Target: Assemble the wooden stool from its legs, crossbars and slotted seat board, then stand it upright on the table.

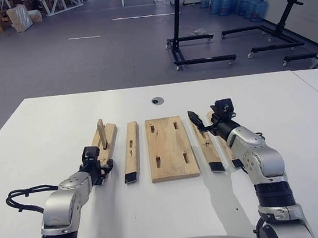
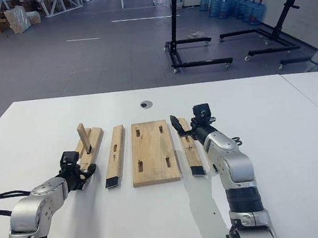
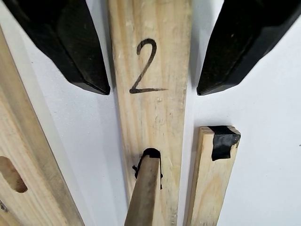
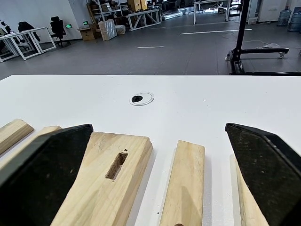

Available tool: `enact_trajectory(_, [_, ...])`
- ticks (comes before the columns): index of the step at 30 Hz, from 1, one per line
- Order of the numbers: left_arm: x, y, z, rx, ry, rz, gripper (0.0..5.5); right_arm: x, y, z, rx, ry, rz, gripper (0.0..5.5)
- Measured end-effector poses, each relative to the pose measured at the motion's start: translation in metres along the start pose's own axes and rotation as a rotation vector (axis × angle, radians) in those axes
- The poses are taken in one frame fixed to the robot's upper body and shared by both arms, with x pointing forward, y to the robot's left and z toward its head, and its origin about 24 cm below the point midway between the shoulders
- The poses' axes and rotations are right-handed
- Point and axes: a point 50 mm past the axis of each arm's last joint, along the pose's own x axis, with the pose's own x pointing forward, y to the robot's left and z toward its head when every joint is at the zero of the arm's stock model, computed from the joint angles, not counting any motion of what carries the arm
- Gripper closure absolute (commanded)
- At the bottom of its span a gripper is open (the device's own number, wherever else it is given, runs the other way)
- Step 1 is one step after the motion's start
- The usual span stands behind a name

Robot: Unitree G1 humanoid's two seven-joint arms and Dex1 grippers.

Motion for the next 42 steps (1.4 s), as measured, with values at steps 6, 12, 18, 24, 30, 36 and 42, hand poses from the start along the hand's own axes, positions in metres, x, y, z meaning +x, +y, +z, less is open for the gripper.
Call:
enact_trajectory(6, [0.000,-0.001,-0.001,0.007,-0.002,0.002,3.47,0.001,0.001,0.000,-0.002,-0.001,0.004,0.31])
enact_trajectory(12, [0.001,0.000,-0.002,-0.019,-0.001,0.004,3.48,0.001,0.001,0.002,-0.003,-0.005,0.007,0.31])
enact_trajectory(18, [0.002,0.000,0.006,-0.059,-0.036,0.010,3.48,0.003,0.000,-0.001,0.002,0.010,0.005,0.31])
enact_trajectory(24, [-0.022,0.027,0.126,-0.289,-0.601,-0.049,3.48,0.010,-0.003,0.004,-0.010,0.006,0.014,0.31])
enact_trajectory(30, [-0.072,0.035,0.198,-0.394,-0.940,-0.597,3.48,0.008,-0.037,0.074,0.235,-0.202,0.073,0.31])
enact_trajectory(36, [-0.064,-0.020,0.150,-0.405,-0.685,-1.075,3.48,-0.017,-0.037,0.188,0.404,-0.334,0.475,0.11])
enact_trajectory(42, [-0.061,-0.048,0.134,-0.480,-0.580,-1.246,3.48,0.008,0.028,0.151,0.566,-0.098,0.723,0.10])
